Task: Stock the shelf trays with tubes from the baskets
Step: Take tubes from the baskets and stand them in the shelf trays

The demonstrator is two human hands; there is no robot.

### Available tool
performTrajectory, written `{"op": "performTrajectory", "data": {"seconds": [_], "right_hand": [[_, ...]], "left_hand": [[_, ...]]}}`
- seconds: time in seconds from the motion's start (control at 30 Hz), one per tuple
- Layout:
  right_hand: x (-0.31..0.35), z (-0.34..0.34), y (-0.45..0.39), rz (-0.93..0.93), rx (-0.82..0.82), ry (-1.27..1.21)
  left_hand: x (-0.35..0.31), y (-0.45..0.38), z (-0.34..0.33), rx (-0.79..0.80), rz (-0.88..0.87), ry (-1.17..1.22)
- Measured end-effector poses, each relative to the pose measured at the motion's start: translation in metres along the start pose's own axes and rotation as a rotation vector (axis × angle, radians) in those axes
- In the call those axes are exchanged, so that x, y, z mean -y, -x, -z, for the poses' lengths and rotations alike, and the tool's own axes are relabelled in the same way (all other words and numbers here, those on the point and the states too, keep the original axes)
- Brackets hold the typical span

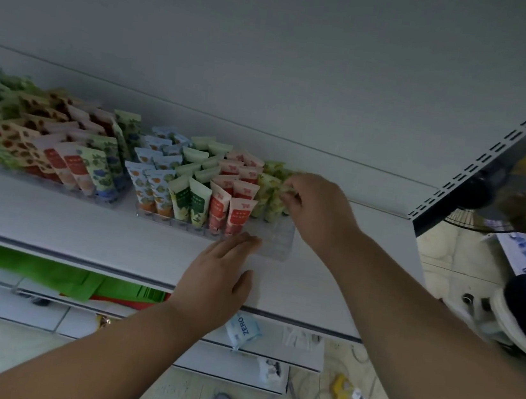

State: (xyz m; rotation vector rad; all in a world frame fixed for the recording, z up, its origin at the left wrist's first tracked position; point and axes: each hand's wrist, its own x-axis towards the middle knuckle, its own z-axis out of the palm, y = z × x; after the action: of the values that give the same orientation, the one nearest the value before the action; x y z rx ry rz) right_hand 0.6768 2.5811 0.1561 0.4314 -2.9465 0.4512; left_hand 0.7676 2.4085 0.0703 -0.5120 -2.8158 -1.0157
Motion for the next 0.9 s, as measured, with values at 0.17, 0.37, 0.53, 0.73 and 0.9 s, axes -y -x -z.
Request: {"op": "performTrajectory", "data": {"seconds": [0.17,0.37,0.53,0.73,0.9], "right_hand": [[0.008,0.012,0.02,-0.038,-0.186,-0.018],[0.051,0.029,0.049,0.05,-0.211,-0.129],[0.13,0.024,0.038,0.179,-0.159,-0.321],[0.266,-0.003,0.012,0.365,-0.064,-0.389],[0.388,-0.042,-0.01,0.468,0.004,-0.417]], "left_hand": [[0.004,0.0,0.001,-0.012,-0.011,0.049],[0.011,0.014,0.028,-0.173,-0.027,0.09],[0.048,0.056,0.093,-0.232,0.1,-0.043],[0.12,0.137,0.198,-0.385,0.352,-0.163],[0.203,0.198,0.284,-0.511,0.468,-0.19]]}}
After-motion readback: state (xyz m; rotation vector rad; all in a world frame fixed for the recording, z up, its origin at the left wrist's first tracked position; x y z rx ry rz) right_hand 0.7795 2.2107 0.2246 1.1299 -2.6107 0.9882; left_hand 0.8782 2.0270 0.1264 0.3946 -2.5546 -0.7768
